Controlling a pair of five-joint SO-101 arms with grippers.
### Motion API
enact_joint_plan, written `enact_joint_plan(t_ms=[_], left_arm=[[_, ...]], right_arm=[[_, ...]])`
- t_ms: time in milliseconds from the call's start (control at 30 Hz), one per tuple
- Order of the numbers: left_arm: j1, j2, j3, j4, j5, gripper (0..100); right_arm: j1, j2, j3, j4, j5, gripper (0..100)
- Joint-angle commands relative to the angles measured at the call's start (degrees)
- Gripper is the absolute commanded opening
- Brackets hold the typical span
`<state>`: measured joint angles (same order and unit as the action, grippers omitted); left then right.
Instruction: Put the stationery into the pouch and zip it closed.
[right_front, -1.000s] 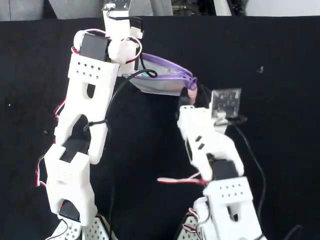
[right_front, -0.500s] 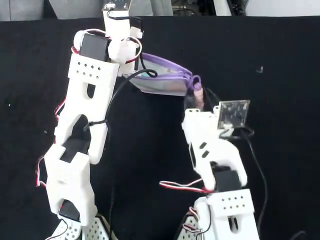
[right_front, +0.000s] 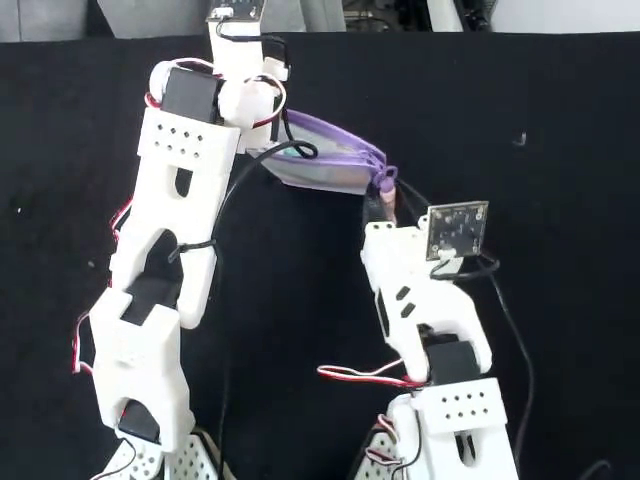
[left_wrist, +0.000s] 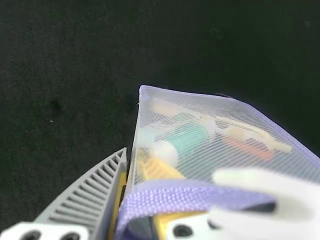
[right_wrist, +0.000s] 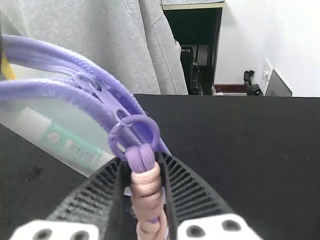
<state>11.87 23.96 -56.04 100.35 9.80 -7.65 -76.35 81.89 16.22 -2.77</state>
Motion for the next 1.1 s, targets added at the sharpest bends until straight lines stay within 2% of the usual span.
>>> enact_joint_plan(t_ms=[0,133,367,567,833,1067], left_arm=[[0.0,1.1,1.1,0.4,-0.4,3],[-0.1,1.1,0.7,0.4,-0.4,3],[-0.1,0.8,0.7,0.4,-0.4,3],[-0.2,-0.4,0.0,0.4,-0.4,4],[-5.4,-9.1,0.1,0.4,-0.5,36],[-7.8,-21.9,0.3,0.4,-0.5,39]], right_arm=[[-0.9,1.5,-2.9,1.1,0.6,1.2],[-0.9,1.5,-8.0,7.6,0.6,1.2],[-1.4,2.1,-25.8,23.8,0.5,1.2],[-5.5,2.2,-31.4,28.8,0.7,1.2],[-6.0,7.5,-35.1,29.0,2.9,1.2],[-6.0,23.4,-53.6,36.6,3.0,1.2]])
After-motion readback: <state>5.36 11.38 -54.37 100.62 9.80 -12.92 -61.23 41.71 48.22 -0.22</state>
